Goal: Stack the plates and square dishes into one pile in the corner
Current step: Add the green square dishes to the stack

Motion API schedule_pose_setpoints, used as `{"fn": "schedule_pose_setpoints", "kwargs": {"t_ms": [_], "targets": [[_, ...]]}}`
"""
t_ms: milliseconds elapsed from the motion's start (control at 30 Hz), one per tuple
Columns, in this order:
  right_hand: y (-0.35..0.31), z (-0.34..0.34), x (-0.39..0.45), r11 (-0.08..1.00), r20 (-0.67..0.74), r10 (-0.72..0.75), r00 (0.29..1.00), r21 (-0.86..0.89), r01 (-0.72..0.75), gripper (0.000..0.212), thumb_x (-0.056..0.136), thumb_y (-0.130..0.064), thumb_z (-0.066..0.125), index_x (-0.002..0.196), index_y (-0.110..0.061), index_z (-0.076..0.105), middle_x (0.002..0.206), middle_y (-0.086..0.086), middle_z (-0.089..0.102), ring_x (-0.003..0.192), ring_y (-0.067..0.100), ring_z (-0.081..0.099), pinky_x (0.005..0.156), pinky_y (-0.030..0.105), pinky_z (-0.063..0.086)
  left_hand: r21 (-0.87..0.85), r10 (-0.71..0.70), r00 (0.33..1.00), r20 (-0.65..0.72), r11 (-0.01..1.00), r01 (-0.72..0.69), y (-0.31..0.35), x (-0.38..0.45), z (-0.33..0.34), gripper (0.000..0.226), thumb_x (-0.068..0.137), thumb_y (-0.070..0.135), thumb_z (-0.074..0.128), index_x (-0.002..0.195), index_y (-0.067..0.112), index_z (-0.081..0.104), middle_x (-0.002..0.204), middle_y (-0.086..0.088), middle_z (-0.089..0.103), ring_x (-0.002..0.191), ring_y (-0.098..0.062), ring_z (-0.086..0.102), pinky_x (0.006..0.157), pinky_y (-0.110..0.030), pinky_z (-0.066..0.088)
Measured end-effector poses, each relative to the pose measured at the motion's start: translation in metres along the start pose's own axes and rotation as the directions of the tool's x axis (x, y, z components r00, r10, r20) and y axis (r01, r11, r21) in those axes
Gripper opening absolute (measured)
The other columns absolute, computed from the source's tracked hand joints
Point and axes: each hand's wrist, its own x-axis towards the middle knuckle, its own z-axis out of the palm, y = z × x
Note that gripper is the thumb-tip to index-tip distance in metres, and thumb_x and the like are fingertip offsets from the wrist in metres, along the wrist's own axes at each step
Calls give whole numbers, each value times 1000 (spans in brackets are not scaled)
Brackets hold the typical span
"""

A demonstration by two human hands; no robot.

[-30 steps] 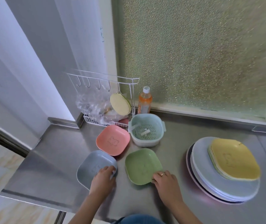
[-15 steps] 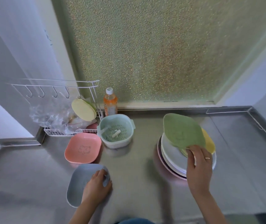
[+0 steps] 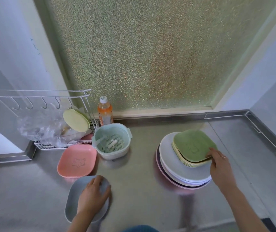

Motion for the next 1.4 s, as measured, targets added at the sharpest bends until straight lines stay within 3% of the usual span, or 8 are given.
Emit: {"fn": "schedule_pose_setpoints", "kwargs": {"t_ms": [200,333,533,767,933,1067,1233,1400], "targets": [[-12,16,-13,969,78,186,980,-183,-169,56,66,20,41,108,-13,57,145,3,41,143,23,16,111,51,9,-15,-64,994,-90,998,63,2,30,-12,36,86,26,60,118,17,46,101,-10,65,89,-35,63,62,-35,45],[-15,23,-18,953,141,191,971,-265,-149,63,69,16,42,117,-23,54,149,-3,33,145,21,4,111,56,8,44,-126,992,-27,991,127,1,43,-14,16,89,26,50,102,16,53,92,-10,66,80,-31,59,65,-35,46],[-27,25,-19,940,126,257,958,-265,-217,60,70,13,43,117,-23,54,151,0,32,145,21,4,110,61,0,138,-143,990,22,981,138,2,50,-13,19,91,24,51,77,16,61,88,-7,63,74,-23,55,67,-33,48],[-51,36,-32,972,41,149,988,-190,-139,63,71,14,47,125,-18,53,146,0,40,142,17,20,110,59,-4,71,-159,980,-122,983,169,2,53,-22,20,87,28,60,96,11,52,92,-10,63,75,-33,59,64,-37,47],[-52,47,-36,990,-9,126,992,58,-125,64,67,4,48,126,-20,53,146,0,40,137,21,32,110,57,19,205,-199,980,-26,958,200,4,60,-28,36,83,29,66,109,8,52,115,-14,46,86,-37,60,63,-39,45],[-42,44,-37,794,-209,362,908,580,-183,60,73,-8,33,132,-9,45,143,7,37,133,13,32,114,39,22,183,-209,976,-58,959,216,5,63,-29,25,90,30,56,100,7,59,111,-13,49,83,-38,61,67,-41,48],[-7,55,-22,390,-87,867,491,731,-560,47,94,-27,28,141,-20,33,125,16,52,110,33,51,94,39,37,210,-218,974,-54,952,225,2,67,-32,25,93,30,48,96,8,61,107,-12,53,86,-34,59,69,-35,44],[-1,62,-26,338,144,771,620,733,-590,41,101,-31,27,140,-19,33,132,14,47,107,22,47,94,36,36,239,-207,977,-53,947,213,1,66,-29,22,93,28,47,93,9,59,104,-11,55,84,-33,58,66,-34,42]]}}
